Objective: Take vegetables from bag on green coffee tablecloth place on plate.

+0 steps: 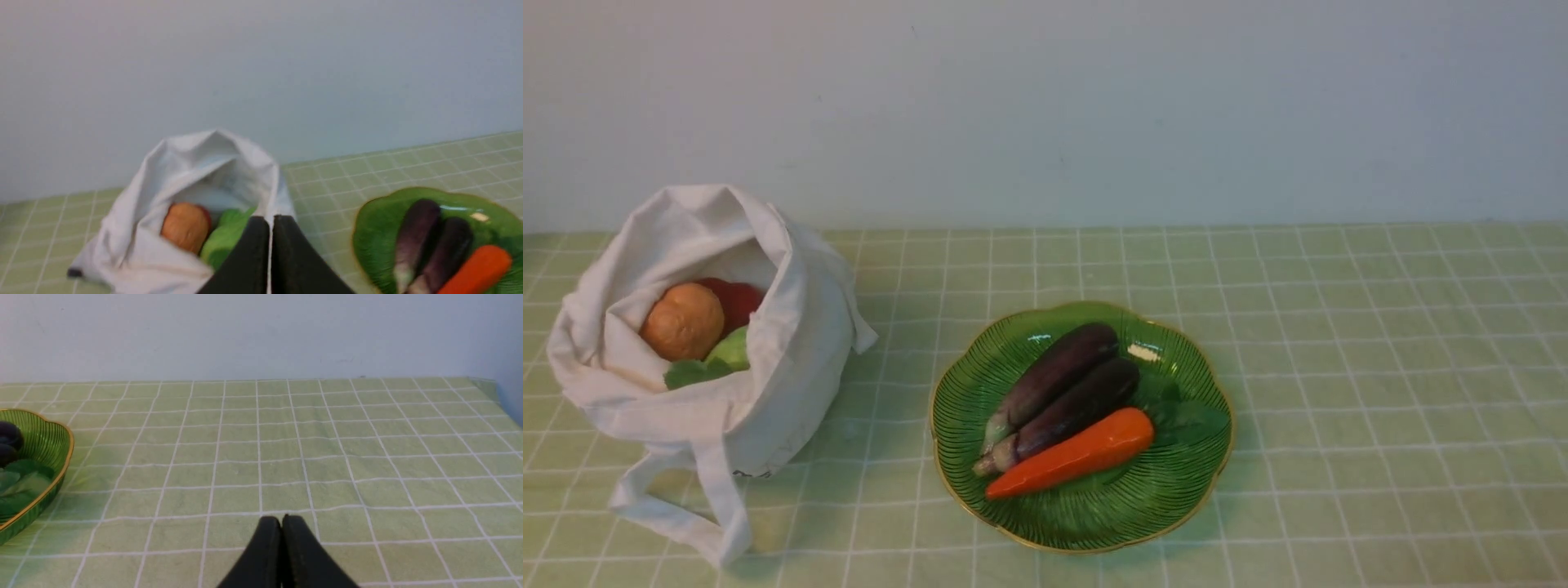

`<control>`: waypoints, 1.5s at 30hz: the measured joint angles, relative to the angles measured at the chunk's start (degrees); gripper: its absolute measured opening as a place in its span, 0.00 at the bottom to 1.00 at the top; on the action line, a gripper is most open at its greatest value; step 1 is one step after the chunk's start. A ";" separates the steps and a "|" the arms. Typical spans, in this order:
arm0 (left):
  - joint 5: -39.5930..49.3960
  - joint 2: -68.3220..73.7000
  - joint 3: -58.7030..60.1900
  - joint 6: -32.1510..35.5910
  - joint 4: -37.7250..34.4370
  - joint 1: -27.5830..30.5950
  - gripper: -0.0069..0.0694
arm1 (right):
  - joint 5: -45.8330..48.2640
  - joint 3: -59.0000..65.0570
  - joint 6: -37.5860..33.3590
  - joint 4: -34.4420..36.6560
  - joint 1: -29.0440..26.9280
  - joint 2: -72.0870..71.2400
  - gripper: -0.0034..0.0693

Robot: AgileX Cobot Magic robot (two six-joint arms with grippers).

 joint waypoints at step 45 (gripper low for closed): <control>-4.68 -13.97 26.63 6.49 -10.35 9.82 0.08 | 0.00 0.00 0.00 0.00 0.00 0.00 0.03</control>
